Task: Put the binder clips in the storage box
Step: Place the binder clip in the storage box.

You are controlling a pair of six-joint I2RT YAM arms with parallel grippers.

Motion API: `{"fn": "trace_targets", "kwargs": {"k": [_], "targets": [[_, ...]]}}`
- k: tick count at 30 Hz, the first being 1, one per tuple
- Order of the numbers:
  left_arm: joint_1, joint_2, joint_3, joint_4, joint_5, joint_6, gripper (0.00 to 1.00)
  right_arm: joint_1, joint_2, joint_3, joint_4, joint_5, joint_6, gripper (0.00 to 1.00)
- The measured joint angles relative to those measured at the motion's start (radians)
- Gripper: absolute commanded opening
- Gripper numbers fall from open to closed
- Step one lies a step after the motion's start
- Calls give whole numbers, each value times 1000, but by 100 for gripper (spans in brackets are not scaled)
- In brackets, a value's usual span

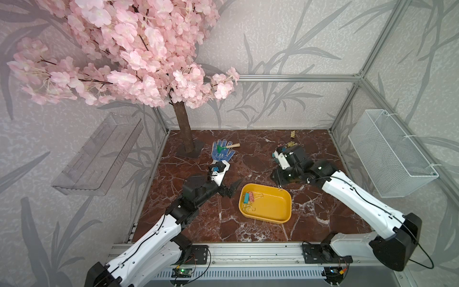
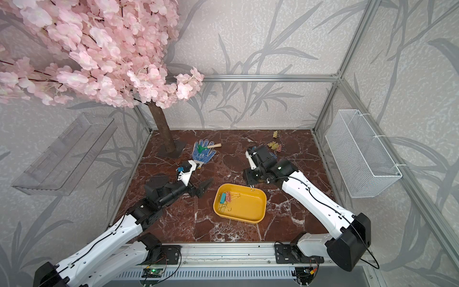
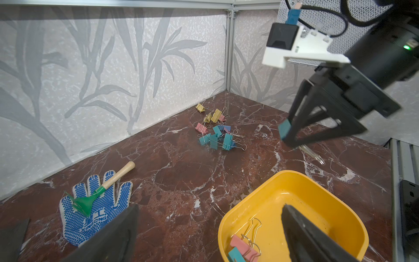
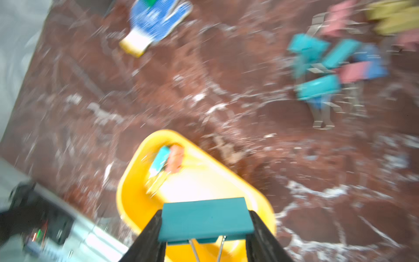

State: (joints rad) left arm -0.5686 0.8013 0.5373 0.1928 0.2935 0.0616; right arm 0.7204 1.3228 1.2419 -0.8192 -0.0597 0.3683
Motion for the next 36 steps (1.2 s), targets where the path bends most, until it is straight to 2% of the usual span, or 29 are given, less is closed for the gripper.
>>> {"fn": "trace_targets", "kwargs": {"k": [3, 8, 13, 19, 23, 25, 29, 30, 33, 36], "targets": [[0, -28, -10, 2, -1, 11, 100, 126, 75, 10, -18, -21, -1, 41], [0, -78, -31, 3, -9, 26, 100, 232, 256, 35, -28, -47, 0, 43], [0, -103, -45, -10, -23, 44, 100, 288, 422, 122, -29, -58, -2, 46], [1, -92, -56, -41, -39, 60, 100, 295, 496, 169, 2, -54, 3, 62], [1, -91, -56, -37, -39, 60, 100, 297, 494, 169, 13, -45, 4, 79], [1, -91, -56, -29, -34, 59, 100, 297, 486, 163, 27, -33, 5, 83], [0, -99, -61, 23, 2, 50, 100, 285, 434, 127, 61, -28, 6, 84], [-2, -108, -67, 44, 12, 41, 98, 278, 409, 115, 68, -34, 8, 84], [-28, -116, -72, 90, -13, -35, 84, 217, 278, 38, 117, -51, 34, 84], [-90, -38, 13, 44, -126, -173, 72, 50, 44, -109, 202, -65, 102, 86]]}}
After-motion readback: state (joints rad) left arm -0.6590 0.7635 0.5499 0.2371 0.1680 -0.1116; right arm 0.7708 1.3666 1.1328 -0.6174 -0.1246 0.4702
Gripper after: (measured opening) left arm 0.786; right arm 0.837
